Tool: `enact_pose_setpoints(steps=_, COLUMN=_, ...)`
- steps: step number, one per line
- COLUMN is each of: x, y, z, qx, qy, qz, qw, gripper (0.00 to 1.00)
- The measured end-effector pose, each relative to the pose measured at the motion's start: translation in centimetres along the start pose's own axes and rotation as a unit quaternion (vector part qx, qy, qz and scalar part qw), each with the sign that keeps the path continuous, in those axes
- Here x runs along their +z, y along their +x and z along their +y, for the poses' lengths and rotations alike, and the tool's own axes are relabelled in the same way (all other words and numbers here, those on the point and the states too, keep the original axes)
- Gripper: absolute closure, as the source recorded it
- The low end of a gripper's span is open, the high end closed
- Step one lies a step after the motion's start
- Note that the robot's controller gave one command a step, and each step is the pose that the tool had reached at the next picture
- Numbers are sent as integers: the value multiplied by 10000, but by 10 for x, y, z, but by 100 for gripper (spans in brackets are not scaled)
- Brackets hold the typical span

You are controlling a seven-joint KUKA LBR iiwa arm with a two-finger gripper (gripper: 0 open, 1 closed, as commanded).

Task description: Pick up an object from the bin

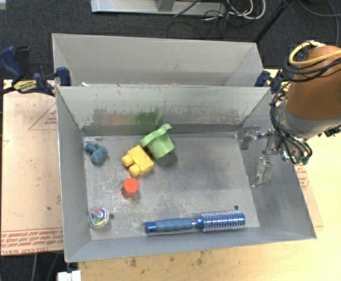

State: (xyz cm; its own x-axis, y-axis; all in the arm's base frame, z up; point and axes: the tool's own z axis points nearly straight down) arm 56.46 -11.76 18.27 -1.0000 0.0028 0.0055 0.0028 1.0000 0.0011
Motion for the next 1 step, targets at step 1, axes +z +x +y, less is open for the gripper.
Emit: enact_pose_setpoints(steps=1, x=29, y=55, z=79, qx=1530, qy=-15, qz=-9, qw=9882, gripper=0)
